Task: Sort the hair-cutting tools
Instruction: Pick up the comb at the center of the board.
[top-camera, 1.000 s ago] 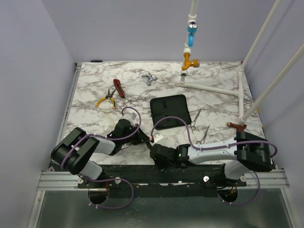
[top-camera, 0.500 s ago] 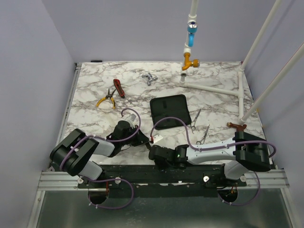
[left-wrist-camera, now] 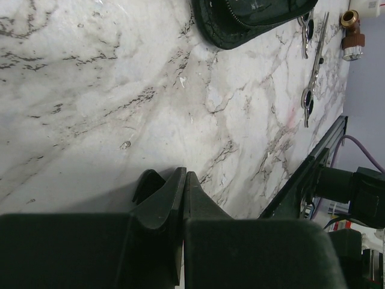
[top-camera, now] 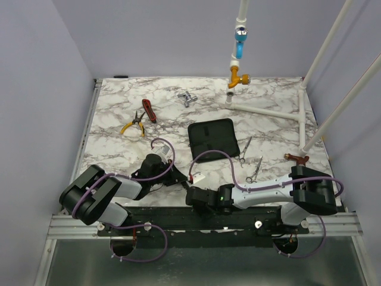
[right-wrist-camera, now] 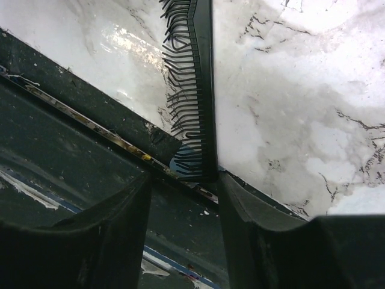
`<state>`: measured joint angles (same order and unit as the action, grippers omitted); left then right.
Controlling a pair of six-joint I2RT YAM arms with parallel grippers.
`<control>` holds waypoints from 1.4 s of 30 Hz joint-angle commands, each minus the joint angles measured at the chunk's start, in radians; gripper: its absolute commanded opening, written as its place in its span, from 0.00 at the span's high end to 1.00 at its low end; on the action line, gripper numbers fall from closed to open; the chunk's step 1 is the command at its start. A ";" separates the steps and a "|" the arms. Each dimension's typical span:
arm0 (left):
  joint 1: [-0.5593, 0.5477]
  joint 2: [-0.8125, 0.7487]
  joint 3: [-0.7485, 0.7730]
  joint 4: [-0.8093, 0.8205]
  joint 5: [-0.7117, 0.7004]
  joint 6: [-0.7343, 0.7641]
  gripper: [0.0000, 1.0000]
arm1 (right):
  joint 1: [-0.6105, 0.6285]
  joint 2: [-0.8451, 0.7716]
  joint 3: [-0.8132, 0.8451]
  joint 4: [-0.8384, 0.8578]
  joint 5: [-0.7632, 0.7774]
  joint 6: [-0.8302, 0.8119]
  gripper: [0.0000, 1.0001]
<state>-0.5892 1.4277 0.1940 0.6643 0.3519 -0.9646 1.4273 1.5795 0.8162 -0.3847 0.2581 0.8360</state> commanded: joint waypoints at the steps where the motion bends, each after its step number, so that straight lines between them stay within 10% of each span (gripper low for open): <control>1: -0.006 -0.004 -0.029 -0.064 -0.020 0.025 1.00 | 0.010 0.048 0.040 -0.042 0.019 0.025 0.48; 32: -0.009 -0.076 -0.021 -0.124 -0.032 0.030 0.99 | -0.011 0.125 0.108 -0.057 0.136 -0.016 0.77; 42: 0.004 -0.371 0.151 -0.461 -0.147 0.049 0.64 | -0.010 -0.099 0.068 -0.157 0.124 -0.002 0.79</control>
<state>-0.5911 1.1782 0.2481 0.3840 0.3061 -0.9463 1.4246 1.5898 0.9009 -0.4664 0.3210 0.8318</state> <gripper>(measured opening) 0.261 0.290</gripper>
